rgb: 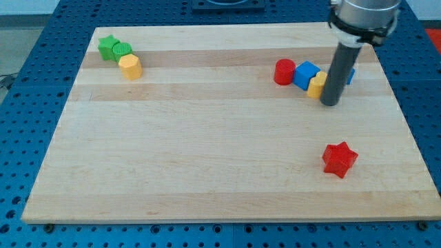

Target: Place the yellow hexagon towards the center

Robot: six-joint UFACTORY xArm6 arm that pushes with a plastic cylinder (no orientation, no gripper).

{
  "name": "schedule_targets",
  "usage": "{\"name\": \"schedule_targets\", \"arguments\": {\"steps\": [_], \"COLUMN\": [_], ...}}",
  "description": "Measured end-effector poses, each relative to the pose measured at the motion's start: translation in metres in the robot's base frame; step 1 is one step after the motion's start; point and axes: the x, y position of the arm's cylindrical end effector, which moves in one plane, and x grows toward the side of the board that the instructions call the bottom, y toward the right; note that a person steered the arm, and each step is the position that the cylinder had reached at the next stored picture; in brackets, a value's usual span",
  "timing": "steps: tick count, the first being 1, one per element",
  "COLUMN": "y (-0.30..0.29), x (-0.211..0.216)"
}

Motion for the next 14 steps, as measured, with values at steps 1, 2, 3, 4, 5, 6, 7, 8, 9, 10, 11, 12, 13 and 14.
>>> {"name": "schedule_targets", "arguments": {"steps": [1,2,3,4,5,6,7,8,9,10,11,12,13,14], "y": [0.012,0.037,0.034,0.020,-0.001,-0.026,-0.048,-0.060,-0.045,-0.023,-0.041,-0.044,-0.073,-0.123], "x": [0.015,0.002,-0.015,-0.041,-0.049,-0.046,-0.032,-0.018,-0.038,-0.030,0.007,0.019,0.026,0.013]}}
